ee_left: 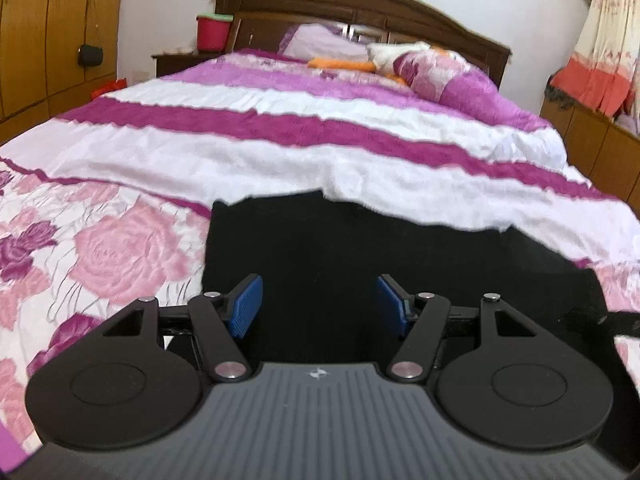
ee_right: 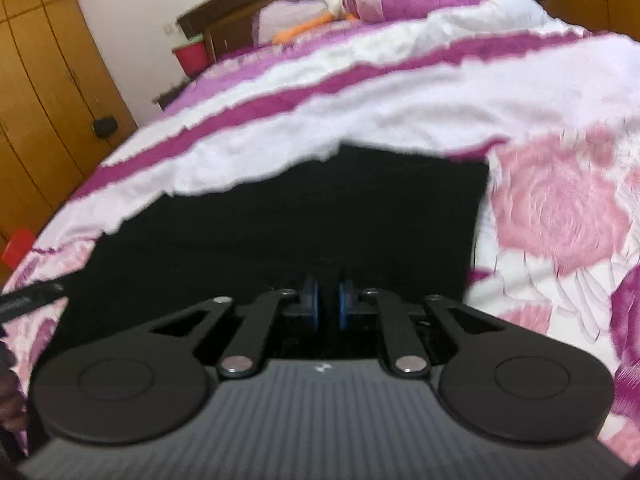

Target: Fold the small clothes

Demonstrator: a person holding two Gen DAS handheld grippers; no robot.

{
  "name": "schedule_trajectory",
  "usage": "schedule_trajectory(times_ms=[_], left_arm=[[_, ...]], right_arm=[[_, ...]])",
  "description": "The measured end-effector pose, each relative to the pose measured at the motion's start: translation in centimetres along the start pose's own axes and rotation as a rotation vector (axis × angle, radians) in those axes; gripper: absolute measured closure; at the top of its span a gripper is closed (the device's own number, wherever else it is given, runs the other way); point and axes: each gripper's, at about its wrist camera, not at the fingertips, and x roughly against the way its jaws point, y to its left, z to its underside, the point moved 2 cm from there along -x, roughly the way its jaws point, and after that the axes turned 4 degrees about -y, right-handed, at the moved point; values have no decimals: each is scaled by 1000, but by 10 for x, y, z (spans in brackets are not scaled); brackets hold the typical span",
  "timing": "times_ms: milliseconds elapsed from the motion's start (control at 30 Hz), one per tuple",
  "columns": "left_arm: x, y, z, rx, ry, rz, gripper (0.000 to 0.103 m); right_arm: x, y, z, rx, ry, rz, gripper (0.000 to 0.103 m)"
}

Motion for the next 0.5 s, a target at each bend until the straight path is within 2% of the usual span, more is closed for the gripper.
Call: schedule_trajectory(times_ms=[67, 133, 233, 300, 367, 467, 500], left_arm=[[-4, 0, -3, -3, -44, 7, 35], [-13, 0, -4, -18, -79, -3, 34], [-36, 1, 1, -49, -103, -61, 34], [-57, 4, 8, -81, -80, -121, 34], [-80, 13, 17, -80, -18, -161, 32], [-90, 29, 16, 6, -7, -132, 27], [-92, 31, 16, 12, -3, -129, 26]], right_arm=[[18, 8, -13, 44, -98, -14, 91], [31, 17, -25, 93, -199, 8, 91], [26, 24, -34, 170, -261, 80, 91], [6, 20, -31, 178, -215, 98, 91], [-19, 13, -22, 194, -157, 145, 91], [-55, -4, -2, 191, -59, 195, 88], [-58, -9, 4, 177, -73, 186, 89]])
